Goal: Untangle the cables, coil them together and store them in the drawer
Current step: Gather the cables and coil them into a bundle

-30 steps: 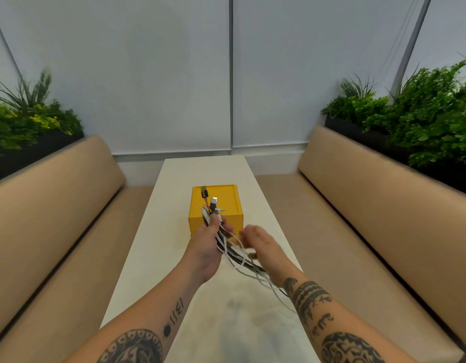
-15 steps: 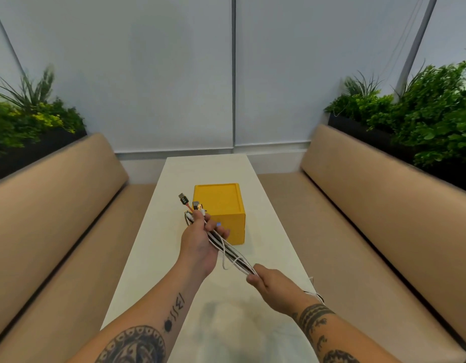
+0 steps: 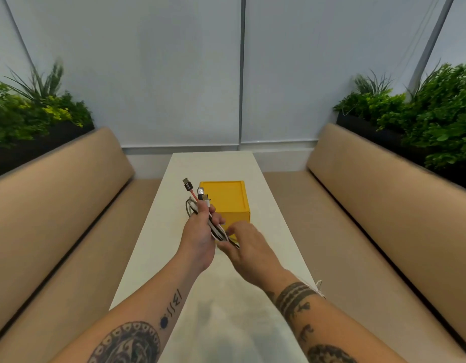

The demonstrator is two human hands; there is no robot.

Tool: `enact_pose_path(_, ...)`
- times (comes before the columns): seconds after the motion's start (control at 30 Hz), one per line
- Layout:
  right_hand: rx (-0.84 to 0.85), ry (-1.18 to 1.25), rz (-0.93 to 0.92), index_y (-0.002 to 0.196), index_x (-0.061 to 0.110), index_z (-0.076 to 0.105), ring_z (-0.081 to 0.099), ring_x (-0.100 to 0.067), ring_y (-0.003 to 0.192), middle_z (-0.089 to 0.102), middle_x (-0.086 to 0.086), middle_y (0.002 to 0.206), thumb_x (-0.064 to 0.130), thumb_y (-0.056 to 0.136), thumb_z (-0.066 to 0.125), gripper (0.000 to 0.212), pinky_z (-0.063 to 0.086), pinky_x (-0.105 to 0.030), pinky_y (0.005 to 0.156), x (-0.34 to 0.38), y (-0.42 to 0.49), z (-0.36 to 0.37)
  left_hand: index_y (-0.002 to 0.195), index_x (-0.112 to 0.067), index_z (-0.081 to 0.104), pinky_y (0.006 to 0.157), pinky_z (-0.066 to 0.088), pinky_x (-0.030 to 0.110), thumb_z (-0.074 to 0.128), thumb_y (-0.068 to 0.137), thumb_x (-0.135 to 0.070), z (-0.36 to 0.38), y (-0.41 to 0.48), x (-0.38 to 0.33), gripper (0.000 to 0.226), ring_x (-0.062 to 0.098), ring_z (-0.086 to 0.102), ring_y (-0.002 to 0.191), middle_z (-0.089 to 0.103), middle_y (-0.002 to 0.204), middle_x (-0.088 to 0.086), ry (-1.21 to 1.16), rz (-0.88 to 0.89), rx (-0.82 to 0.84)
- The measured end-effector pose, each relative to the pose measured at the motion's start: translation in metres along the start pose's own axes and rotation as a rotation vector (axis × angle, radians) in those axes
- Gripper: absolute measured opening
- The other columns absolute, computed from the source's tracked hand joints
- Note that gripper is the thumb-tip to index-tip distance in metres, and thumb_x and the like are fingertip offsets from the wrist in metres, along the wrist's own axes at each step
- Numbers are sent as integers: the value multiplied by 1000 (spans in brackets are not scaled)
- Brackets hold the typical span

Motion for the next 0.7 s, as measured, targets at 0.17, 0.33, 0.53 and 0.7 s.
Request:
enact_pose_path(0.17,74,73,162,89,18,50,50,-23,79,55,-2,87,33,103,45,21,42,-41,69,-24,-22,29,91,-14,47,72,43,31,35,103,-48,-8,-8,-2,38,17,47,65,36,63,-2,96,66,92)
enact_pose_path(0.33,56,356,235,98,29,64,62,0,88,69,12,95,44,98,54,18,48,-29,80,-38,-28,17,94,-12,44,75,46,34,36,99,-52,-21,-16,12,42,14,32,52,29,60,-4,255,102,160)
enact_pose_path(0.53,-133,636,140,130,49,52,64,-8,108,63,16,121,48,97,48,33,53,-35,90,6,31,-29,91,-10,51,63,50,34,40,99,-49,-13,-28,27,41,21,33,58,32,60,-2,418,96,186)
enact_pose_path(0.7,-15,379,112,119,31,66,68,-6,82,67,13,102,27,99,57,23,58,-30,76,36,69,-65,96,-9,51,68,43,40,43,92,-52,-6,-35,27,44,14,32,53,35,59,-5,452,49,307)
Point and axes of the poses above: each hand's wrist, its own y-axis towards the middle knuckle, its own z-axis out of the palm, x = y × z, the point moved 2 cm from there along y, towards the middle knuckle
